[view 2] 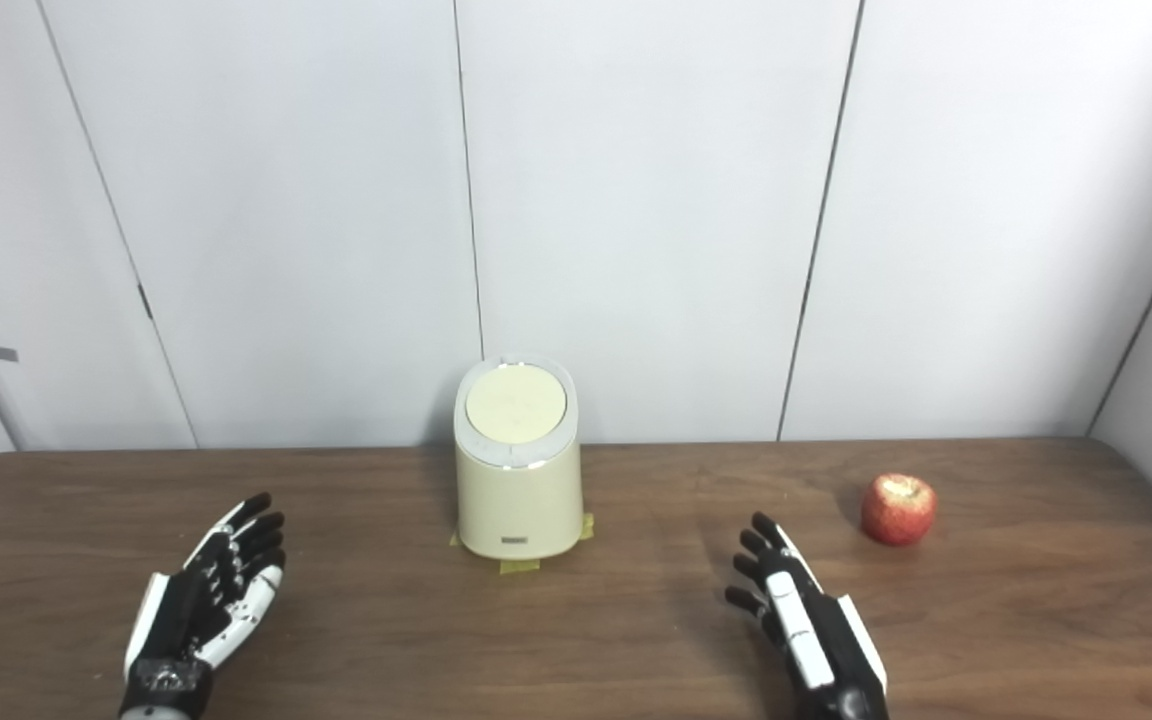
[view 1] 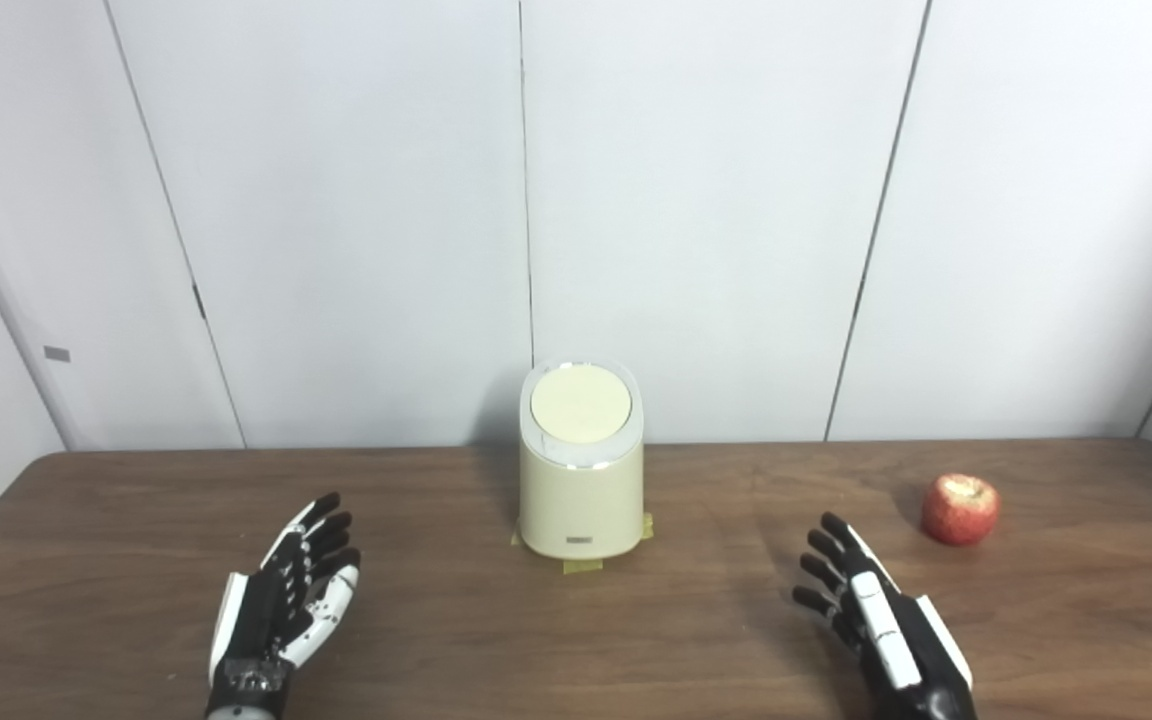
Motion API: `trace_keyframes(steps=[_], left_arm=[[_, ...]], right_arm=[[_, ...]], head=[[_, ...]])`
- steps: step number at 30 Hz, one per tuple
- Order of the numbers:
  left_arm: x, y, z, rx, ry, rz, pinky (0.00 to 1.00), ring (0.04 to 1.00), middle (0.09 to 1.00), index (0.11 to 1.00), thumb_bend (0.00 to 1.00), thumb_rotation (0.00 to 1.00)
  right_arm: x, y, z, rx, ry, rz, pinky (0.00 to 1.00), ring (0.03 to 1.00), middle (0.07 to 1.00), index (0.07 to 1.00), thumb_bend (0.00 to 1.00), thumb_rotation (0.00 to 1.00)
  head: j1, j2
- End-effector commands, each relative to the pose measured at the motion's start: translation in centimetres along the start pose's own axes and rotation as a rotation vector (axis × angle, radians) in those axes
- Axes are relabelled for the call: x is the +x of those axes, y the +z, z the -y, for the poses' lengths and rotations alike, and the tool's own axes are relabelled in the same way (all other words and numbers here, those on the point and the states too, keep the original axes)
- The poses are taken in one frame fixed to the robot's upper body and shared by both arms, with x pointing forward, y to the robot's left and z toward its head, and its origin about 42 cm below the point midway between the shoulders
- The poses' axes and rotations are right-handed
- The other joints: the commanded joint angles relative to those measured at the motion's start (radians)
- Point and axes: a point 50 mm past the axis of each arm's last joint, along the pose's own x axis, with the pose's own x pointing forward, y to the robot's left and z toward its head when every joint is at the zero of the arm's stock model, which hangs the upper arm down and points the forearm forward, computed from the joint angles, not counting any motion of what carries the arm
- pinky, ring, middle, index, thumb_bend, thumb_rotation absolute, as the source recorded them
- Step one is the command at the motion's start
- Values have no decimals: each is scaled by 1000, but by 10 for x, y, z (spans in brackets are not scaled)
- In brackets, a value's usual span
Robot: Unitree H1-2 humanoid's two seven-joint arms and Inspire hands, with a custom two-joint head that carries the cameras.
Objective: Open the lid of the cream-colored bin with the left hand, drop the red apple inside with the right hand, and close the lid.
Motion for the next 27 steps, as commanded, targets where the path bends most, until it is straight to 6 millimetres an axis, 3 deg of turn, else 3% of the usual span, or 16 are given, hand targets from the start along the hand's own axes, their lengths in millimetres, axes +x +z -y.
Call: trace_keyframes(steps=[1, 8, 10, 12, 15, 27], left_arm=[[-4, 5, 1, 15, 0, -26, 841, 827, 828, 886, 530, 269], [24, 63, -2, 32, -62, 16, 887, 845, 855, 929, 759, 327], [37, 82, -2, 34, -67, 40, 878, 841, 855, 928, 784, 331], [47, 97, -2, 38, -73, 59, 872, 835, 849, 924, 794, 325], [60, 115, -2, 64, -90, 86, 785, 818, 837, 917, 787, 319], [101, 168, 16, 119, -146, 177, 780, 828, 848, 906, 795, 327]], right_arm=[[12, 20, 0, 9, 0, 94, 814, 907, 931, 941, 521, 862], [12, 20, 0, 19, 0, 95, 825, 912, 933, 941, 518, 864], [12, 19, 1, 17, 2, 98, 826, 912, 933, 942, 514, 869], [13, 19, 1, 17, 4, 98, 828, 913, 936, 945, 515, 871], [12, 19, 2, 16, 1, 97, 824, 912, 935, 944, 513, 869], [12, 16, 5, 10, 6, 104, 821, 913, 941, 952, 520, 873]], head=[[-1, 2], [1, -3], [0, -5], [-1, -6], [-1, -6], [10, -7]])
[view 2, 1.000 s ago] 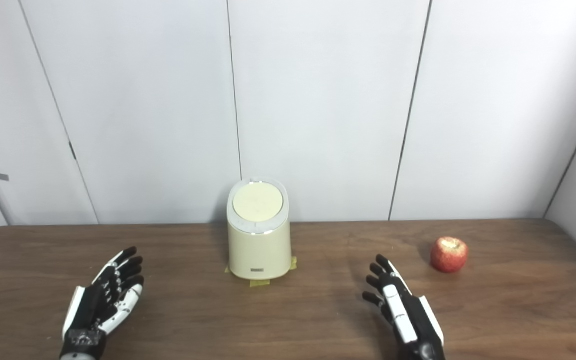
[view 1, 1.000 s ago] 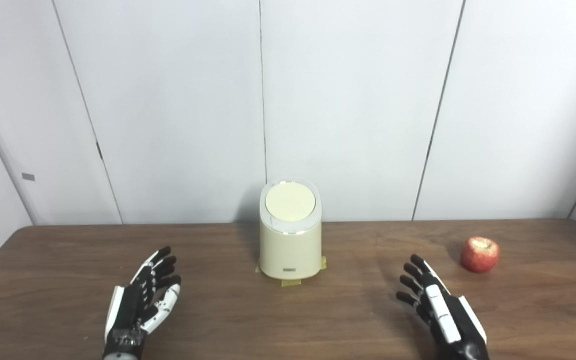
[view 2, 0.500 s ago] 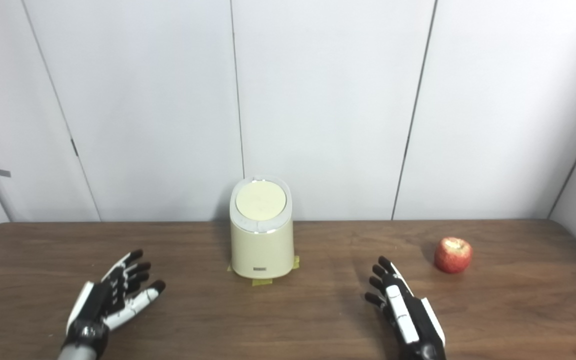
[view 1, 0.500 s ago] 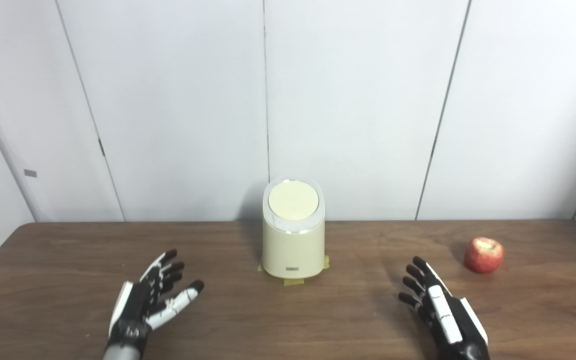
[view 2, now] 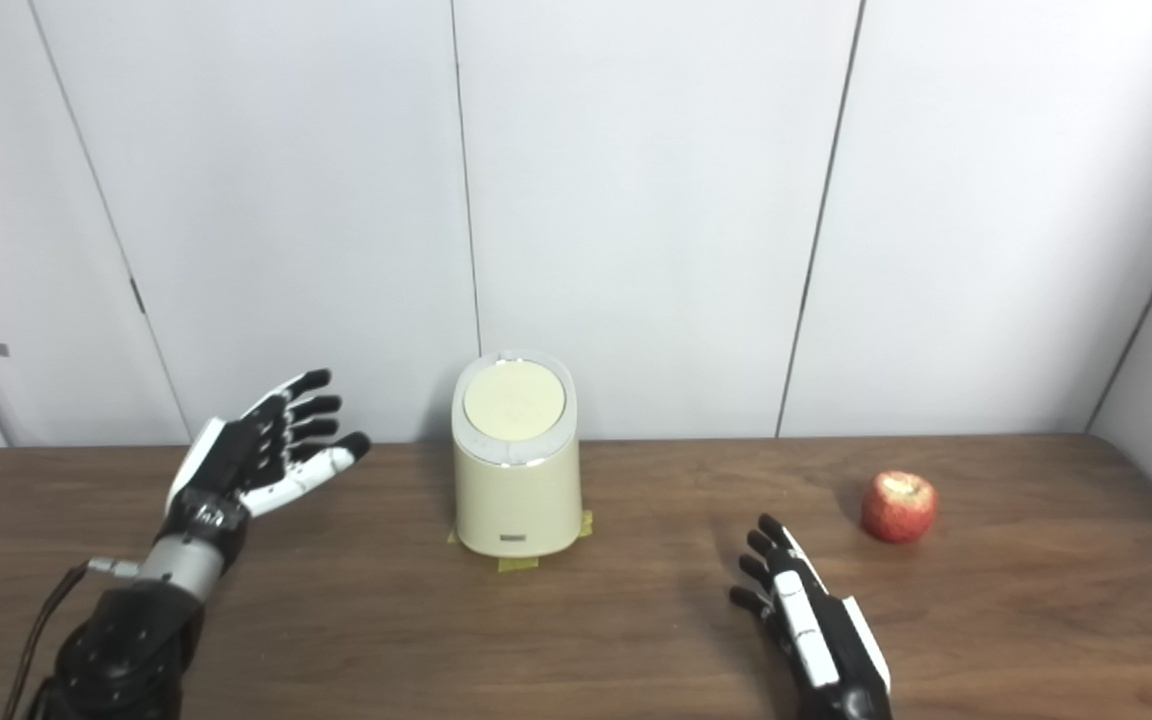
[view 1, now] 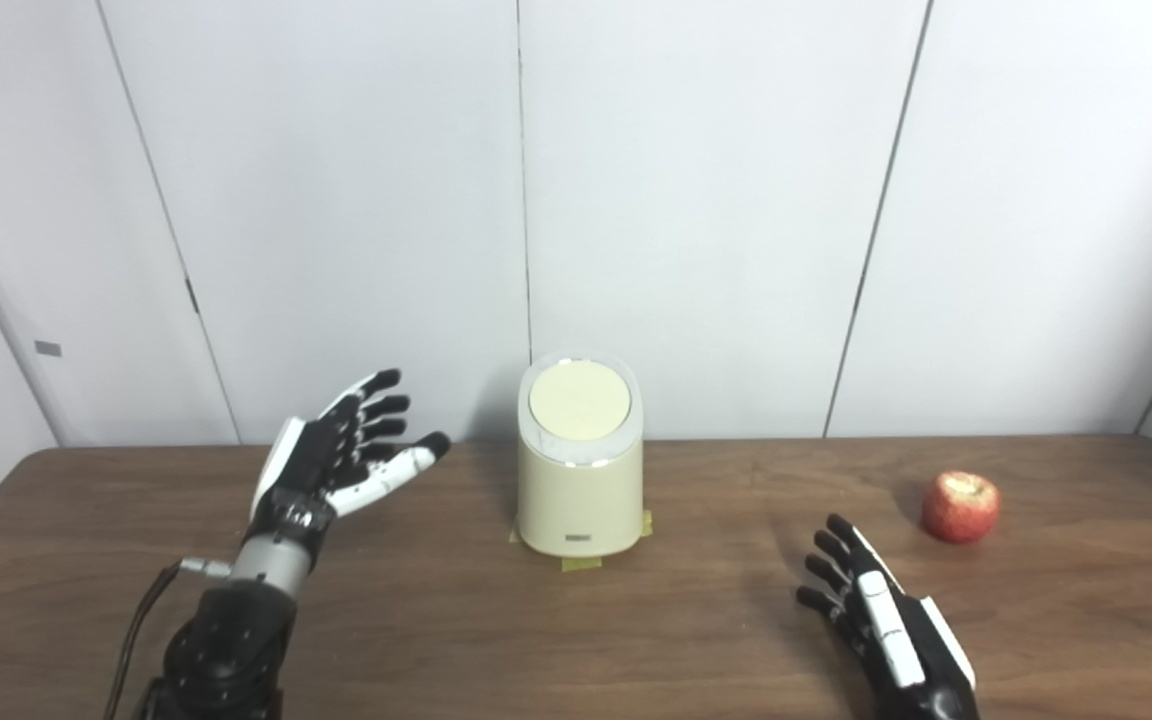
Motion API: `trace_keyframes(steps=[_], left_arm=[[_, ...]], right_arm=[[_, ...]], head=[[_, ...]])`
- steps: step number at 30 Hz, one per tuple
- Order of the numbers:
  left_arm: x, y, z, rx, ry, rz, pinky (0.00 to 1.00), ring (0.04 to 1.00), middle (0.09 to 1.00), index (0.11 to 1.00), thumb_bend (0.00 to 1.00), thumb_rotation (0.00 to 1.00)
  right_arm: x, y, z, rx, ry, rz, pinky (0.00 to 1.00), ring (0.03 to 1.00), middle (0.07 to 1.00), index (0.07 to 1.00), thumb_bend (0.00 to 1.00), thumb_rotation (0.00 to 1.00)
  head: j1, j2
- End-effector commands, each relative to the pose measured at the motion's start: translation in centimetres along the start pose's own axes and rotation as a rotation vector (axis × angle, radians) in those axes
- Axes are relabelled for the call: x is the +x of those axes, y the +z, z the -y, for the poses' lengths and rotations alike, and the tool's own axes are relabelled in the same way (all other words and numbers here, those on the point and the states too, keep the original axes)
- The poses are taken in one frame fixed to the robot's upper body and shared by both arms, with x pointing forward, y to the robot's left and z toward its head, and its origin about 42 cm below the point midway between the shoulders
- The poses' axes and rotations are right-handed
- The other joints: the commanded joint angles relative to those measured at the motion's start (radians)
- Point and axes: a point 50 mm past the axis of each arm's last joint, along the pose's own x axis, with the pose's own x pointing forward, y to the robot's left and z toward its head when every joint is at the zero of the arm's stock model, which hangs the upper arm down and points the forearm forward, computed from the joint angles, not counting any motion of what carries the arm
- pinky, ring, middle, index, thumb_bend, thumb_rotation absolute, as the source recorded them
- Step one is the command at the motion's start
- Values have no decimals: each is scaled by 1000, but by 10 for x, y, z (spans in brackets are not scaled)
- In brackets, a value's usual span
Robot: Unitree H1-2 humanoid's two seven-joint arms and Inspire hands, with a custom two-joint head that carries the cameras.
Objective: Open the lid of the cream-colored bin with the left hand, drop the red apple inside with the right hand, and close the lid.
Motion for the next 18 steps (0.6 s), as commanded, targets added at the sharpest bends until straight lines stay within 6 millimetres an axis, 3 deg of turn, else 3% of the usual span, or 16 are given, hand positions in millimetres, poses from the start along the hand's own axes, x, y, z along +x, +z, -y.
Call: trace_keyframes(steps=[1, 4, 11, 18], left_arm=[[22, 33, -5, 39, 6, 90, 784, 833, 851, 907, 795, 327], [39, 46, -1, 89, -13, 108, 784, 835, 848, 903, 822, 333], [71, 74, 3, 112, -90, 133, 806, 875, 888, 898, 862, 171], [95, 93, 9, 163, -127, 132, 794, 877, 901, 904, 867, 145]], right_arm=[[10, 18, 0, -5, 14, 93, 821, 913, 941, 952, 524, 873], [9, 18, 0, -9, 12, 92, 821, 912, 940, 950, 530, 876], [8, 18, -2, 4, 8, 85, 831, 911, 935, 946, 516, 867], [8, 17, -1, -11, 12, 87, 831, 910, 935, 952, 513, 877]], head=[[-1, 1], [-2, 1], [-1, 2], [1, 1]])
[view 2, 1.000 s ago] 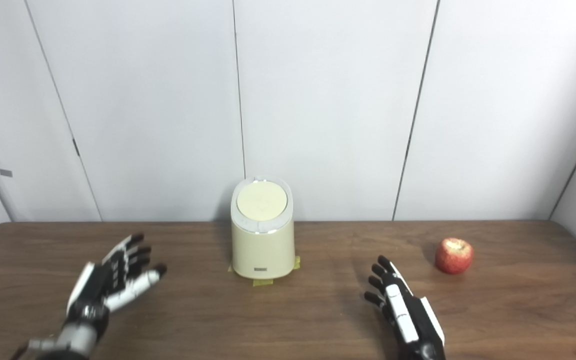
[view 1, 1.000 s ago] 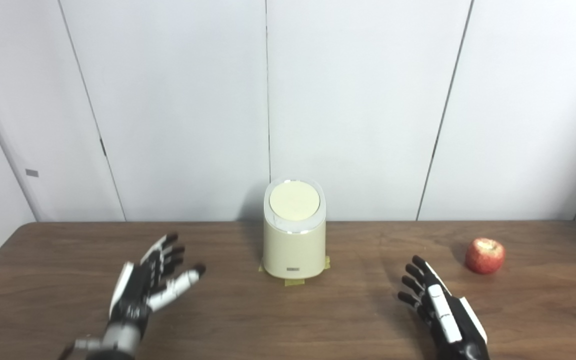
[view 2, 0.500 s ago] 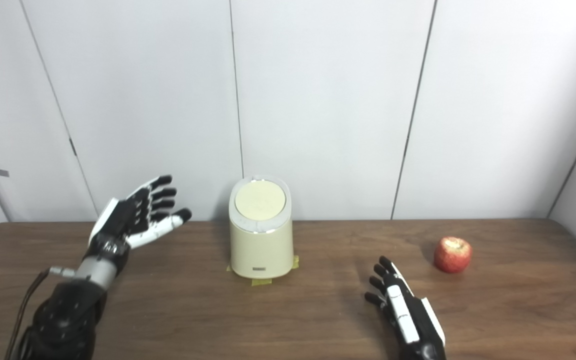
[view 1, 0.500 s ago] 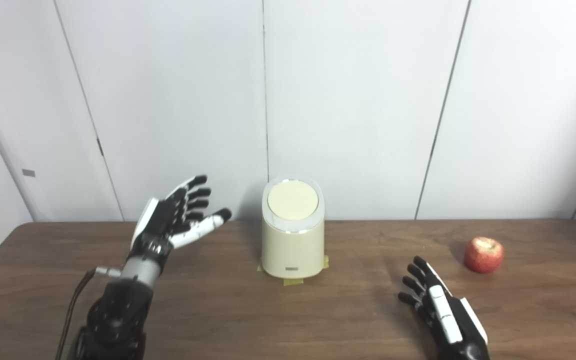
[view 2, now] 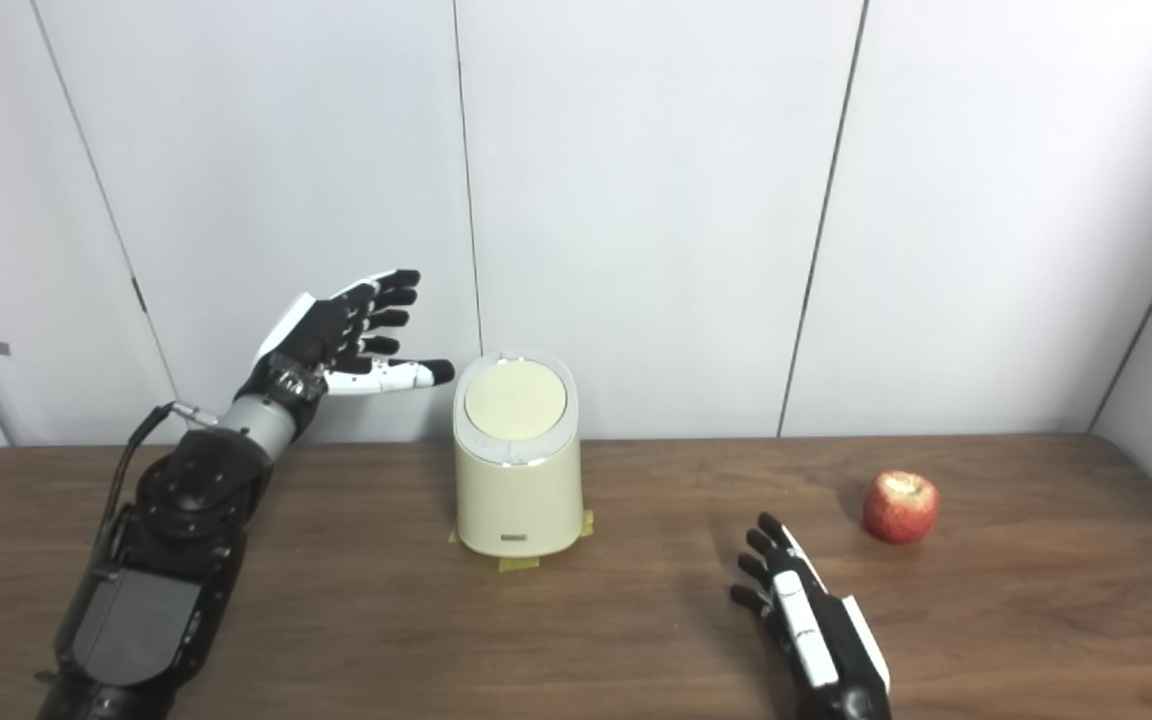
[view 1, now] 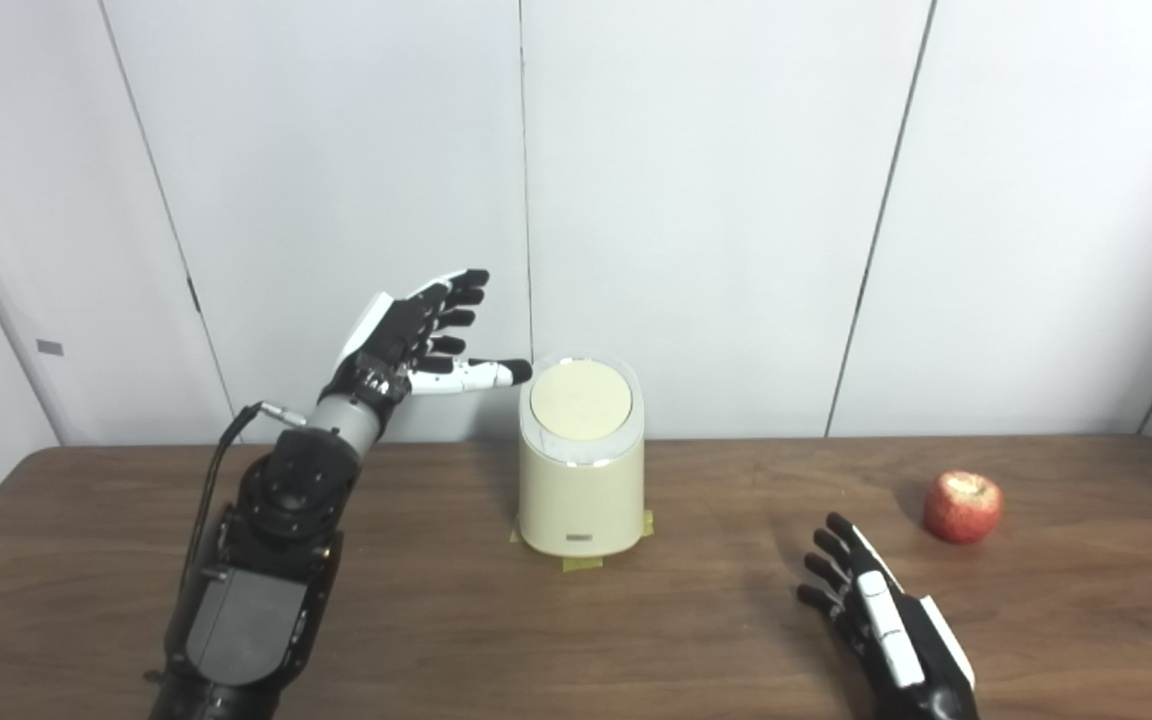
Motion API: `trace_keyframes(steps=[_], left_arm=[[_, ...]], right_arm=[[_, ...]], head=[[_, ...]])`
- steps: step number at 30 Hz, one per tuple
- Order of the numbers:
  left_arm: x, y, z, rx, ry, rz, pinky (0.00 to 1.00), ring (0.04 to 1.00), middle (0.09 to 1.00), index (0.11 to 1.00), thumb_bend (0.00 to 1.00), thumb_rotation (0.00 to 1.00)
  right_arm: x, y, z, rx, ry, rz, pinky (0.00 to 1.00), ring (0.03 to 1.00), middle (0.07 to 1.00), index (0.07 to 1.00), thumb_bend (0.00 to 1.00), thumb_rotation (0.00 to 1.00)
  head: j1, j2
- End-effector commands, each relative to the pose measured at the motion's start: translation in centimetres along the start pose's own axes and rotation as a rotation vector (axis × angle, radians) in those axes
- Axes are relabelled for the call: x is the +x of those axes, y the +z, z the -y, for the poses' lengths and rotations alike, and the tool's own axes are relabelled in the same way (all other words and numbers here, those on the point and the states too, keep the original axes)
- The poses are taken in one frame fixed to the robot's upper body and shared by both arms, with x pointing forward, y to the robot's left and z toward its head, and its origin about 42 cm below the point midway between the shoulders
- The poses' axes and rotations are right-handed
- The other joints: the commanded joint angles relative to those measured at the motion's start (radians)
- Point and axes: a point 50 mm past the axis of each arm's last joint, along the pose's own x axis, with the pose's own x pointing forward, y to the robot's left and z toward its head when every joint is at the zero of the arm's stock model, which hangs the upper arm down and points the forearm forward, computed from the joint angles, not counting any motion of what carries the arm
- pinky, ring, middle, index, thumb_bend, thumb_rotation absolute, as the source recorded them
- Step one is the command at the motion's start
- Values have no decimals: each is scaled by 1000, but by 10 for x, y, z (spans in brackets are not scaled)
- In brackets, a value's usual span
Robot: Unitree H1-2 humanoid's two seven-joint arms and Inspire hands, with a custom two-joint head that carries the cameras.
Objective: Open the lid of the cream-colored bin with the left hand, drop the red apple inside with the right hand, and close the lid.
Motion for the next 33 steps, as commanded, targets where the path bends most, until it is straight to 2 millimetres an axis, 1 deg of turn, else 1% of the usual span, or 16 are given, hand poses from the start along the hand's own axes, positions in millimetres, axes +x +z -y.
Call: trace_keyframes(steps=[1, 3, 6, 8, 10, 13, 14, 15, 17, 20, 23, 26, 28, 31, 33], left_arm=[[17, 38, -16, 69, 17, 83, 799, 884, 909, 912, 867, 149], [23, 42, -15, 104, -2, 75, 806, 891, 919, 920, 870, 154], [33, 53, -10, 202, -38, 68, 831, 917, 932, 933, 875, 165], [40, 60, -7, 260, -62, 62, 825, 921, 930, 929, 887, 158], [48, 68, -3, 310, -89, 48, 809, 917, 931, 930, 899, 137], [56, 75, 1, 375, -118, 34, 815, 926, 943, 933, 912, 130], [58, 77, 2, 394, -129, 32, 835, 934, 948, 932, 913, 132], [61, 79, 4, 414, -140, 27, 882, 955, 959, 936, 905, 128], [66, 84, 7, 460, -162, 10, 928, 981, 980, 947, 900, 124], [74, 92, 12, 524, -190, -10, 946, 998, 998, 965, 917, 139], [79, 96, 14, 560, -207, -25, 948, 1000, 1000, 973, 926, 148], [82, 98, 19, 639, -216, -25, 990, 1000, 1000, 980, 924, 167], [85, 99, 23, 709, -214, -14, 963, 1000, 1000, 975, 936, 179], [89, 100, 30, 820, -204, 20, 912, 973, 990, 964, 964, 158], [90, 100, 35, 890, -192, 42, 969, 968, 983, 958, 978, 150]], right_arm=[[8, 17, -1, -8, 11, 88, 830, 909, 935, 951, 518, 878], [9, 17, -1, -5, 9, 85, 832, 909, 935, 948, 521, 874], [10, 16, -1, -4, 7, 89, 823, 903, 927, 942, 517, 871], [9, 16, -2, -3, 5, 87, 820, 900, 924, 940, 533, 870], [9, 15, -2, 4, 1, 84, 819, 899, 922, 937, 526, 869], [9, 15, -3, 10, -1, 83, 819, 899, 921, 933, 528, 860], [9, 16, -4, 6, 0, 84, 819, 900, 923, 935, 528, 860], [9, 16, -4, 3, 1, 86, 813, 897, 921, 935, 529, 862], [9, 17, -5, 2, 0, 87, 810, 895, 919, 936, 528, 864], [8, 18, -7, -2, -1, 88, 808, 893, 916, 934, 514, 869], [8, 19, -8, -8, 12, 90, 806, 895, 919, 936, 519, 867], [7, 20, -11, -20, 20, 86, 795, 890, 917, 935, 524, 863], [6, 20, -13, -28, 20, 87, 792, 890, 915, 935, 517, 872], [5, 21, -13, -20, 13, 88, 797, 888, 909, 933, 536, 874], [5, 21, -14, -14, 12, 89, 795, 887, 907, 931, 538, 863]], head=[[-1, 1], [-1, 1], [0, 3], [0, 3], [0, 3], [-1, 5], [-1, 4], [-2, 5], [-3, 7], [-6, 14], [-10, 21], [-11, 24], [-11, 26], [-12, 29], [-11, 30]])
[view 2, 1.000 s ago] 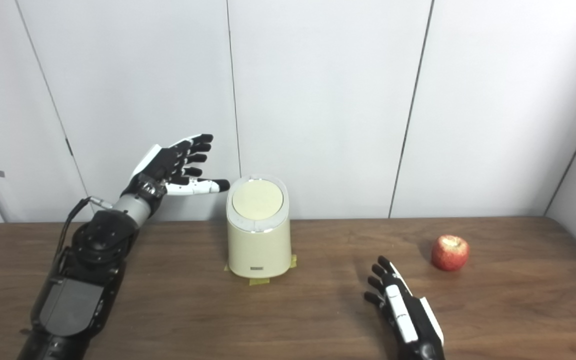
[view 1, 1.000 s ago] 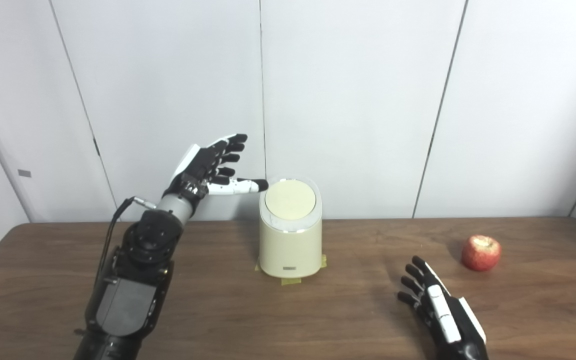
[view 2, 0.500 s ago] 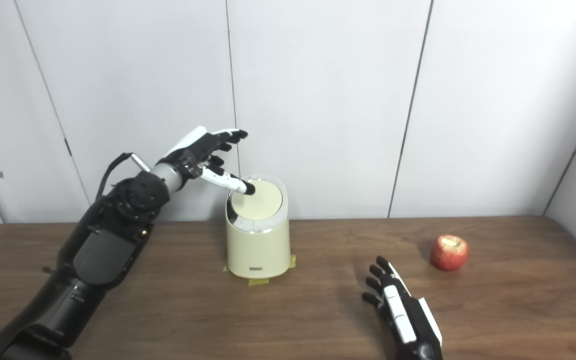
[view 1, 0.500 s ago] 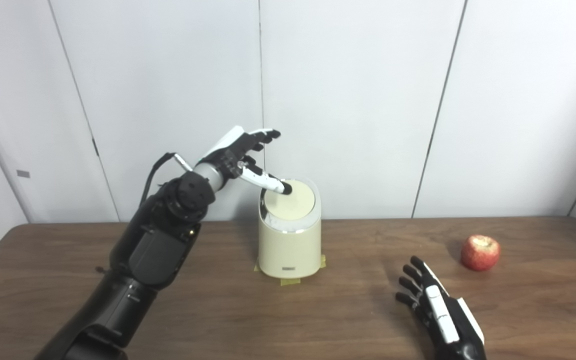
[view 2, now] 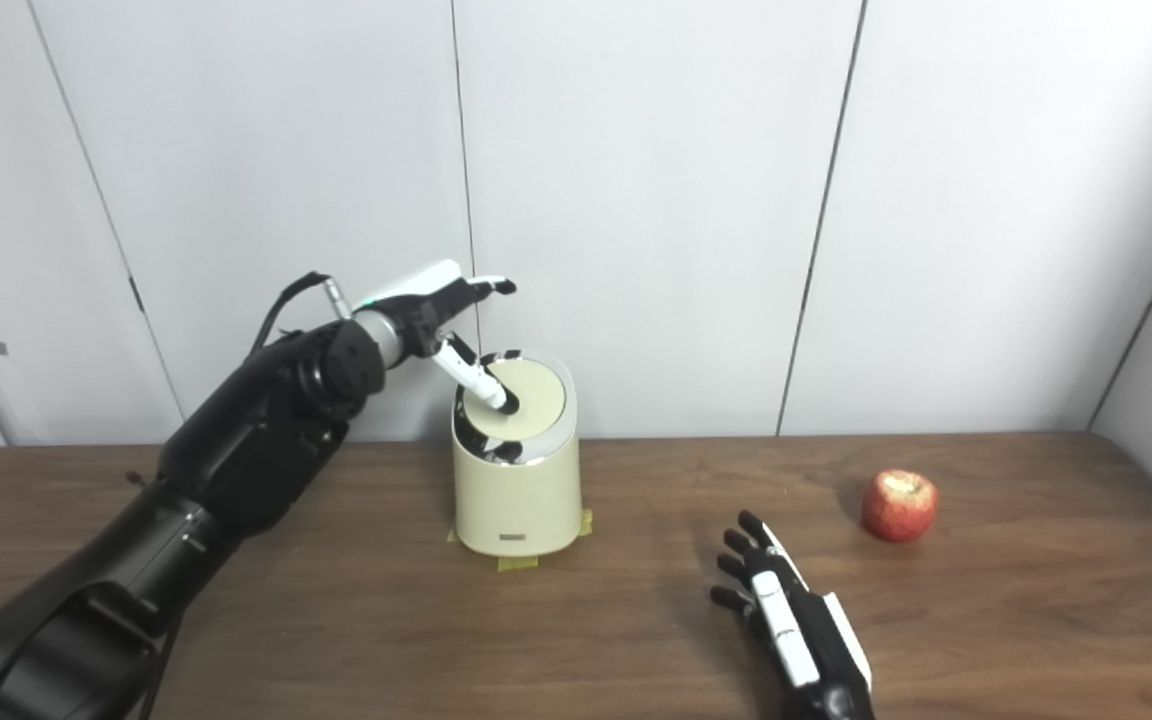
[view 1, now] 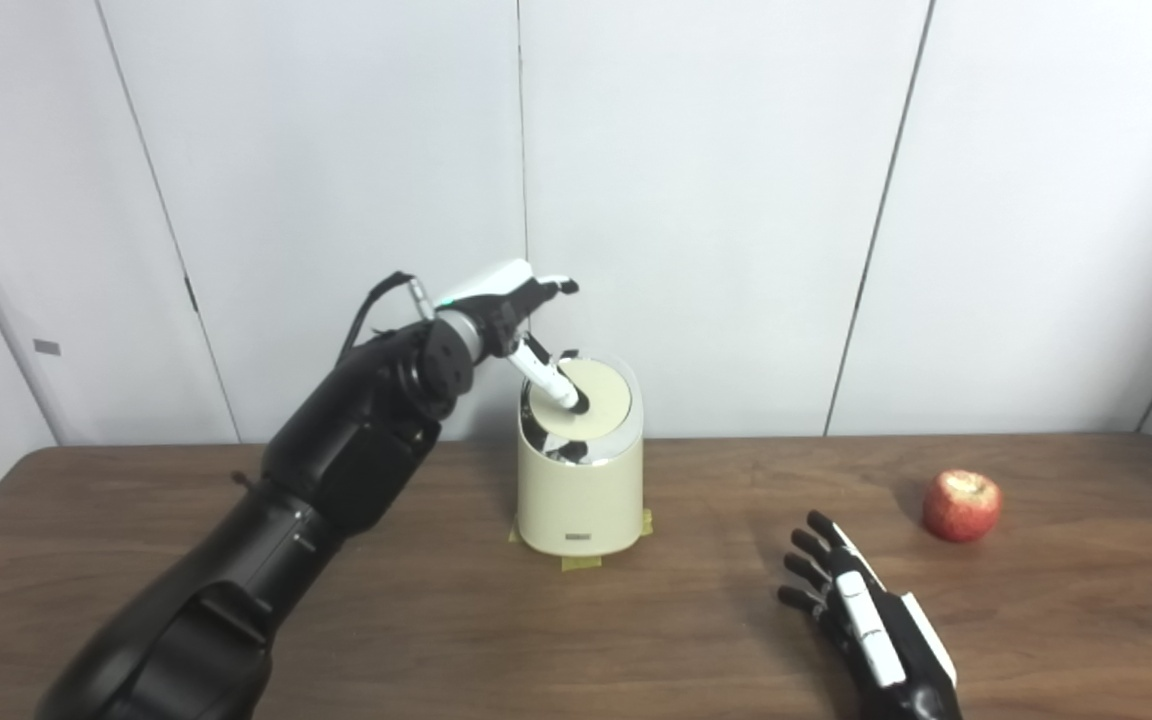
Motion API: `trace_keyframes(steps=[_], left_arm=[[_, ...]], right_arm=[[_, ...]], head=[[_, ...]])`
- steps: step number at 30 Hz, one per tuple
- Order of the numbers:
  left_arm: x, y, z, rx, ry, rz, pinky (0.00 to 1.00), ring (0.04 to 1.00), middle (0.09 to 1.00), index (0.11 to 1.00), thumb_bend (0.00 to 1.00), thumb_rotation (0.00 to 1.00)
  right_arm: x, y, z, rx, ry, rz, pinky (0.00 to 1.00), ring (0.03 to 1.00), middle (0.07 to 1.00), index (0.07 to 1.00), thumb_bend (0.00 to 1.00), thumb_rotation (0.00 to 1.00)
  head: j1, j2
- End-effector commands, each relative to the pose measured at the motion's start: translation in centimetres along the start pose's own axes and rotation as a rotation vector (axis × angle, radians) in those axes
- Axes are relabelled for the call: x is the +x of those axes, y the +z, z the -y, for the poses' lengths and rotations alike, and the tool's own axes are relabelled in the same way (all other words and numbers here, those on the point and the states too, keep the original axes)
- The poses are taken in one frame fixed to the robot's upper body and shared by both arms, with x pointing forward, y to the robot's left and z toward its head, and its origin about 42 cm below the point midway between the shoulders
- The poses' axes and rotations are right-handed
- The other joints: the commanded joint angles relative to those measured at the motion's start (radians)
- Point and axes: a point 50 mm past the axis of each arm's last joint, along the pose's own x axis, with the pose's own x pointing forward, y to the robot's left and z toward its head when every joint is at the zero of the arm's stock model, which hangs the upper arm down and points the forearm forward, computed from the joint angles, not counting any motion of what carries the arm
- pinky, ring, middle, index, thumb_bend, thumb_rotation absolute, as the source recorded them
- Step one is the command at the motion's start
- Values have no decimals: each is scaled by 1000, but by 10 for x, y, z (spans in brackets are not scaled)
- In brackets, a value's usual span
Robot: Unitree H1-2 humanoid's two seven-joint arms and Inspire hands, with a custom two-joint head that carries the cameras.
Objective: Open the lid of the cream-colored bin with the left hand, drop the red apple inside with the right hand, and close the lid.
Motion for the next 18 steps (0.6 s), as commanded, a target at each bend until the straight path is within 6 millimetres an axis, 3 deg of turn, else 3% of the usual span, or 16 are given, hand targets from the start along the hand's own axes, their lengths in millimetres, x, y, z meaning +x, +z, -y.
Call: trace_keyframes(steps=[1, 5, 11, 18], left_arm=[[0, 20, -41, 100, 138, 49, 970, 972, 981, 956, 976, 133], [2, 24, -37, 156, 161, 45, 891, 973, 973, 950, 975, 111], [2, 26, -35, 225, 181, 54, 982, 983, 970, 946, 953, 111], [1, 24, -31, 274, 185, 65, 966, 987, 968, 949, 934, 111]], right_arm=[[8, 19, -3, 7, 3, 78, 797, 888, 909, 932, 543, 859], [8, 19, -3, 3, 5, 79, 796, 887, 907, 933, 532, 865], [9, 20, -4, 7, 11, 85, 790, 884, 907, 935, 523, 858], [10, 22, -7, 2, 14, 89, 793, 888, 911, 939, 565, 855]], head=[[-1, 1], [-2, 5], [-6, 16], [-14, 26]])
